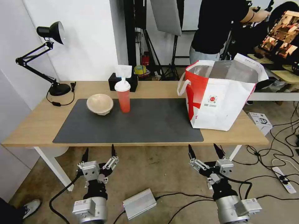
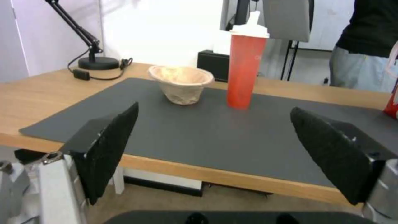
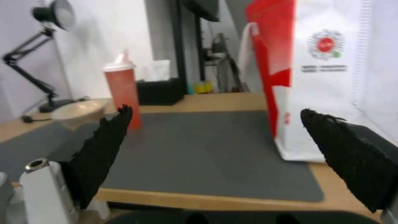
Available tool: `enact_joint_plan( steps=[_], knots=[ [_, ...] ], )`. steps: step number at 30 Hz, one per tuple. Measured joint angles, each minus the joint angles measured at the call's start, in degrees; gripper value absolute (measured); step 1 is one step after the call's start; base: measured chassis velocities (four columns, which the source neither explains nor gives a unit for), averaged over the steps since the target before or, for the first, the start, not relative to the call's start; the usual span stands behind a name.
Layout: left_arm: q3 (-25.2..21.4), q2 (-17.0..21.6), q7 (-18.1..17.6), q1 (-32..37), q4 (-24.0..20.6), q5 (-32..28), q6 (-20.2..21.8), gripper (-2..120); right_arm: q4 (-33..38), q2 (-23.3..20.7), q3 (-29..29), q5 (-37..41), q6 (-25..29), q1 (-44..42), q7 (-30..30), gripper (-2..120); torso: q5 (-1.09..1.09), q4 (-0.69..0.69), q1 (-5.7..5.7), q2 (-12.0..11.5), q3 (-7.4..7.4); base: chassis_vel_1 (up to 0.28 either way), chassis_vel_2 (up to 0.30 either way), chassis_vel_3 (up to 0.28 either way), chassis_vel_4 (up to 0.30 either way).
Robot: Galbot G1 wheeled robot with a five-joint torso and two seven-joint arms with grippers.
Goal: Pick up the trash from the table and place it into the takeout bag.
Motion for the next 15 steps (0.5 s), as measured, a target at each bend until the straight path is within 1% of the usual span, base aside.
enact_joint_plan(
  steps=[6, 10, 11, 14, 15],
  knots=[
    [-0.3, 0.1, 0.0, 0.3, -0.2, 0.0, 0.0, 96, 0.8, -1.5, 0.3, 2.5, 0.4, 1.2, -3.3, 100, 0.0, 0.0, 0.0, 0.0, 0.0, 0.0, 0.0, 0.0, 0.0],
    [-0.4, 0.1, 0.0, 0.5, -0.3, 0.0, 0.0, 96, 1.4, -3.6, 0.5, 6.2, 1.1, 4.0, -6.9, 100, 0.0, 0.0, 0.0, 0.0, 0.0, 0.0, 0.0, 0.0, 0.0],
    [-0.4, 0.1, 0.0, 0.5, -0.3, 0.0, 0.0, 96, 1.4, -3.6, 0.5, 6.2, 1.1, 4.0, -6.9, 100, 0.0, 0.0, 0.0, 0.0, 0.0, 0.0, 0.0, 0.0, 0.0],
    [-0.6, 0.1, 0.0, 0.7, -0.4, 0.0, 0.0, 96, 2.3, -6.3, 0.5, 8.9, 1.1, 6.6, -9.2, 100, 0.0, 0.0, 0.0, 0.0, 0.0, 0.0, 0.0, 0.0, 0.0],
    [-0.6, 0.1, 0.0, 0.7, -0.4, 0.0, 0.0, 96, 2.3, -6.3, 0.5, 8.9, 1.1, 6.6, -9.2, 100, 0.0, 0.0, 0.0, 0.0, 0.0, 0.0, 0.0, 0.0, 0.0]
  ],
)
